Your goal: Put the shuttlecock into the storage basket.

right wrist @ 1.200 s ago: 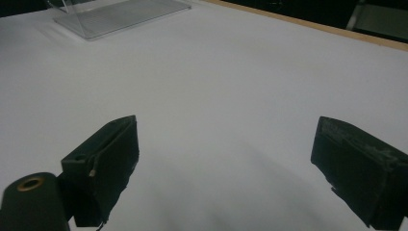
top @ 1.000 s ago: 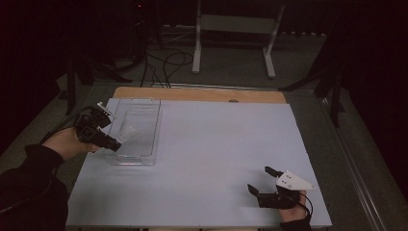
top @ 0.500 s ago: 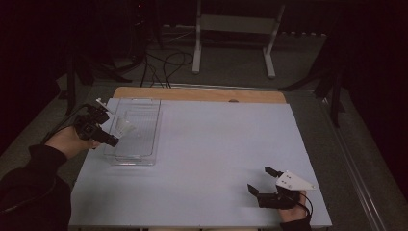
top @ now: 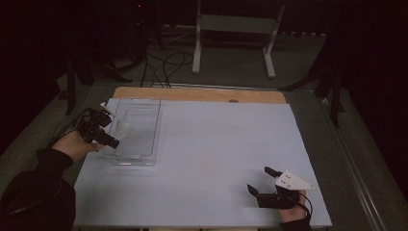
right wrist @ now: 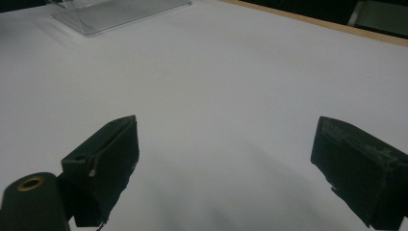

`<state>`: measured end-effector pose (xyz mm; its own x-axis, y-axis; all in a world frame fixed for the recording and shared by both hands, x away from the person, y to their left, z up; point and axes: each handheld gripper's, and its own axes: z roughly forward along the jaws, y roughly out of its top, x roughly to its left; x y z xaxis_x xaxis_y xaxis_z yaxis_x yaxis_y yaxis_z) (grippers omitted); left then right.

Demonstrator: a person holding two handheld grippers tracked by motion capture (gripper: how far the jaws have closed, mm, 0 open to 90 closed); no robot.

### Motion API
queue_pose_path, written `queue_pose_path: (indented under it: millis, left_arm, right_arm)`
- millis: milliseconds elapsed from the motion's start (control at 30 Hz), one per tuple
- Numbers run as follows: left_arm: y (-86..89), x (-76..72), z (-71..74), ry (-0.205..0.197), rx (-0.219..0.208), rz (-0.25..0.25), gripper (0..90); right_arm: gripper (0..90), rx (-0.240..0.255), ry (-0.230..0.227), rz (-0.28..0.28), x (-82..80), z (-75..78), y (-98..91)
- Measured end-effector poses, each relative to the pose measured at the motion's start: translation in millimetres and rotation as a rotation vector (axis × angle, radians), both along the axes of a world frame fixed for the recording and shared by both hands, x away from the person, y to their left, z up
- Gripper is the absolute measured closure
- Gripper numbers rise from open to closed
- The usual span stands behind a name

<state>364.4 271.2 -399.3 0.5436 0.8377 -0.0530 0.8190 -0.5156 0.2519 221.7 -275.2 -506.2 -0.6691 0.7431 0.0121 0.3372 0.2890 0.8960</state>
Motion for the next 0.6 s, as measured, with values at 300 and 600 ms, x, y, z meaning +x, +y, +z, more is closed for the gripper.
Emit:
queue_pose_path:
  millis: [300, 600]
  left_arm:
    - [-0.2, -1.8, -12.8, -0.043, 0.057, -0.080, 66.4]
    - [3.8, 1.8, -21.5, -0.018, 0.071, -0.093, 66.4]
  right_arm:
    - [9.6, 0.003, 0.001, 0.001, 0.3, -0.2, -0.5]
    - [9.7, 0.003, 0.002, 0.002, 0.4, -0.1, -0.6]
